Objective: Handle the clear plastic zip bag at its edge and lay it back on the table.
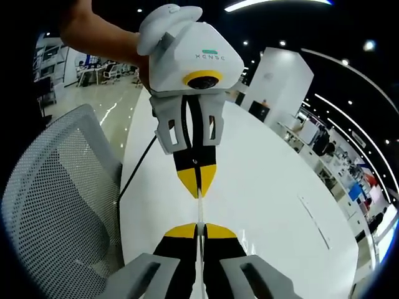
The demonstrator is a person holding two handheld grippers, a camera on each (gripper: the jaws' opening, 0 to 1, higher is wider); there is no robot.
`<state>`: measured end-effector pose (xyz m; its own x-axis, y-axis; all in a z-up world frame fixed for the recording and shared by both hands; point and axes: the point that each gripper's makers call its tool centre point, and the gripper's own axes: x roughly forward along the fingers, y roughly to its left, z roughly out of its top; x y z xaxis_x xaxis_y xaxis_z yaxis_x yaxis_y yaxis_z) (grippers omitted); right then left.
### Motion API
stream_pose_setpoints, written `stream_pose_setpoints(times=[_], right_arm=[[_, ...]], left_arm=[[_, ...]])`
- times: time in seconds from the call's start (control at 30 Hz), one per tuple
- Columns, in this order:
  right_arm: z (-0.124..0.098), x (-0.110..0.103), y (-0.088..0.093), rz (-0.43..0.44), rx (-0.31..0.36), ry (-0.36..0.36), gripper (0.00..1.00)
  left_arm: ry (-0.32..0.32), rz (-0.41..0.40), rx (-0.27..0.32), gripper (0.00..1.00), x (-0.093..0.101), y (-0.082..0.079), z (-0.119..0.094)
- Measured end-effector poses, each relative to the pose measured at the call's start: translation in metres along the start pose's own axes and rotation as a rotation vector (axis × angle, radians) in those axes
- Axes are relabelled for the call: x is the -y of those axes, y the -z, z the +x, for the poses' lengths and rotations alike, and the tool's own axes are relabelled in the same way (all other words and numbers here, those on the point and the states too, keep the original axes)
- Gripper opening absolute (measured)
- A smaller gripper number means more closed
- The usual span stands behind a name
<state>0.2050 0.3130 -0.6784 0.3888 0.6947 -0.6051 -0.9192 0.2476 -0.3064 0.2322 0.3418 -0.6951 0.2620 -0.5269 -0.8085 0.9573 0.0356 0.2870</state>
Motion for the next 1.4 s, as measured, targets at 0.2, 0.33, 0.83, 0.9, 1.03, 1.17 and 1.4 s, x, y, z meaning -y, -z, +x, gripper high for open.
stream_pose_setpoints(times=[0.2,0.33,0.83,0.9,1.03,1.17,1.4], right_arm=[[-0.0008,0.0008,-0.0008,0.001,0.002,0.004,0.0],[-0.0015,0.0009,-0.0006,0.002,0.003,0.007,0.0],[-0.0026,0.0002,-0.0007,0.006,0.005,0.011,0.0],[-0.0027,0.0001,-0.0011,0.005,0.005,0.011,0.0],[-0.0027,0.0005,-0.0009,0.004,0.004,0.012,0.0],[-0.0029,0.0008,-0.0006,0.007,0.005,0.015,0.0],[-0.0035,0.0004,-0.0009,0.009,0.006,0.018,0.0]], left_arm=[[-0.004,0.002,0.0,0.0,-0.002,-0.0004,-0.0008],[-0.002,0.002,0.0,0.0,-0.0024,0.0003,-0.0007],[-0.002,-0.002,-0.003,0.0,-0.0028,0.0035,-0.0008],[-0.003,-0.004,-0.003,0.0,-0.0027,0.0034,-0.0014],[-0.002,-0.005,-0.002,0.0,-0.0025,0.0037,-0.0012],[-0.002,-0.004,-0.002,0.0,-0.0026,0.0032,-0.0011],[-0.001,0.0,-0.004,0.0,-0.0021,0.0021,-0.0017]])
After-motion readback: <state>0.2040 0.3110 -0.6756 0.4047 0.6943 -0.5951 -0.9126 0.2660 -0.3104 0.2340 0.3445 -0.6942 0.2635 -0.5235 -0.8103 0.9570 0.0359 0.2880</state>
